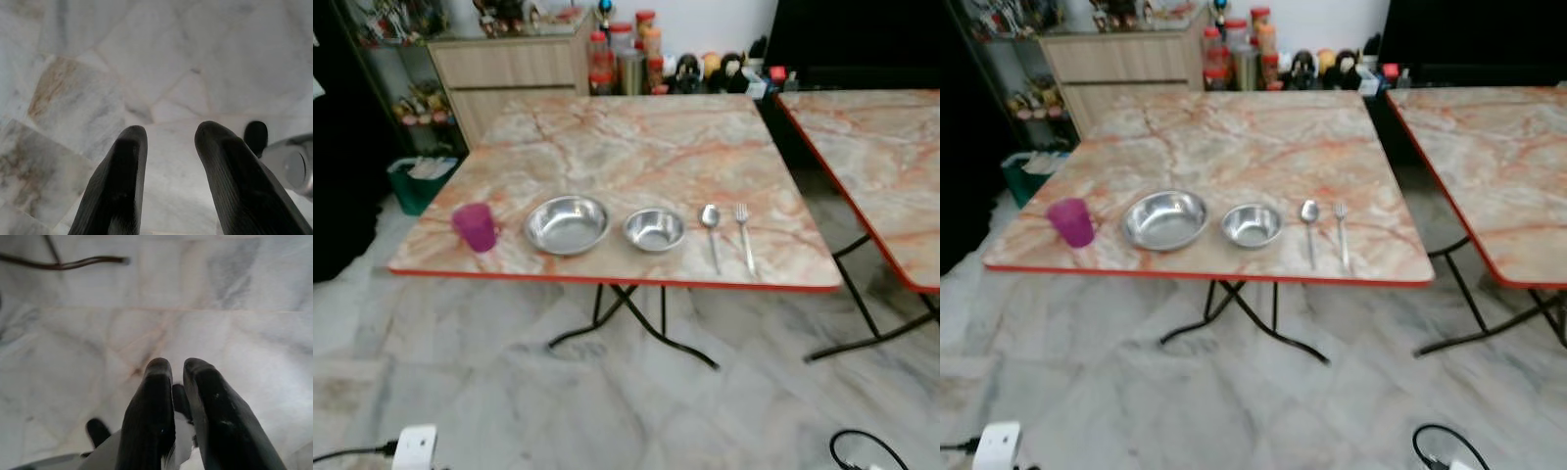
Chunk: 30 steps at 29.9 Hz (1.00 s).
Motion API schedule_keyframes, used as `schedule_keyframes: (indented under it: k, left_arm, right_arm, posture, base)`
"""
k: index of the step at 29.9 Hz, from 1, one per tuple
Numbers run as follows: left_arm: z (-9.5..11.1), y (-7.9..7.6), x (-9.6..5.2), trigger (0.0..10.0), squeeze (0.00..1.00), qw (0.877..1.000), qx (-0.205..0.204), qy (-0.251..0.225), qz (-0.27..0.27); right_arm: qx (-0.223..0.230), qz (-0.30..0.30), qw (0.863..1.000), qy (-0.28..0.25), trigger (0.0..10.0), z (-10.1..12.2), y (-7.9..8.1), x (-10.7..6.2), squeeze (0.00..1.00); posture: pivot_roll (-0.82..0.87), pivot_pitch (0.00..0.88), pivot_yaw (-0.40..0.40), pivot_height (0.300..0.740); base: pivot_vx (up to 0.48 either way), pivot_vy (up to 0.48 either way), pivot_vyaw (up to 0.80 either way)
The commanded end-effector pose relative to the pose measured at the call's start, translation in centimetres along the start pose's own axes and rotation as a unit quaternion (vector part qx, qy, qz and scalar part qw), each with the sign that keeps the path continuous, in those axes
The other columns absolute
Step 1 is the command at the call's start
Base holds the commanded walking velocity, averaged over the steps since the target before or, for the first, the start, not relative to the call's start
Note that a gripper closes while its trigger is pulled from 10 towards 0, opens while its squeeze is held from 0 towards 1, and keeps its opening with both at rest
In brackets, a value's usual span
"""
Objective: Setting the table
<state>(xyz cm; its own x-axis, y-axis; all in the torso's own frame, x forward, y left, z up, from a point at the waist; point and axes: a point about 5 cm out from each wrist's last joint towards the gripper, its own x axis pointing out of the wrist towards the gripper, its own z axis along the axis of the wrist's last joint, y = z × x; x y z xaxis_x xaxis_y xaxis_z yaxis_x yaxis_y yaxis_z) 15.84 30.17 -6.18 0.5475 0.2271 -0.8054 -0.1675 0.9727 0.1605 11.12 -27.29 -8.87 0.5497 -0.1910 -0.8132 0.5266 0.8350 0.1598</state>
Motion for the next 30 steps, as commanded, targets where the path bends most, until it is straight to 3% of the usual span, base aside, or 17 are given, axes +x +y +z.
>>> schedule_keyframes:
  k: [1,5,12,17,20,30]
  left_arm:
    - [-0.2,0.2,-0.1,10.0,0.00,1.000,0.001,0.004,0.004]
    - [-0.2,0.3,-0.1,10.0,0.00,1.000,-0.002,0.003,0.007]
    - [0.3,-0.9,0.2,10.0,0.00,1.000,-0.024,-0.019,0.005]
    - [0.6,-1.1,0.3,10.0,0.00,1.000,-0.017,-0.021,0.006]
    - [0.8,-1.3,0.3,10.0,0.00,1.000,-0.014,-0.024,0.006]
    - [1.1,-1.4,0.4,10.0,0.00,0.999,-0.015,-0.029,0.003]
  right_arm:
    - [-0.002,-0.005,1.000,-0.005,10.0,0.4,-0.3,0.0,0.00]
    - [-0.001,-0.005,1.000,-0.006,10.0,0.4,-0.3,0.0,0.00]
    - [0.011,-0.003,1.000,-0.012,10.0,0.5,-0.4,-0.1,0.00]
    - [-0.015,-0.001,1.000,-0.009,10.0,0.5,-0.4,-0.1,0.00]
    - [0.001,-0.003,1.000,-0.012,10.0,0.4,-0.4,-0.1,0.00]
    - [0.014,-0.004,1.000,-0.012,10.0,0.3,-0.5,-0.1,0.00]
  posture:
    - [0.08,0.000,0.026,0.740]
    - [0.08,0.000,0.025,0.740]
    - [0.09,0.000,0.020,0.740]
    - [0.09,0.000,0.021,0.740]
    - [0.08,0.000,0.022,0.740]
    - [0.08,0.000,0.020,0.740]
  base:
    - [0.000,0.000,0.00]
    - [0.000,0.000,0.00]
    - [0.000,0.000,0.00]
    - [0.000,0.000,0.25]
    - [0.000,0.000,0.80]
    - [0.048,0.000,0.00]
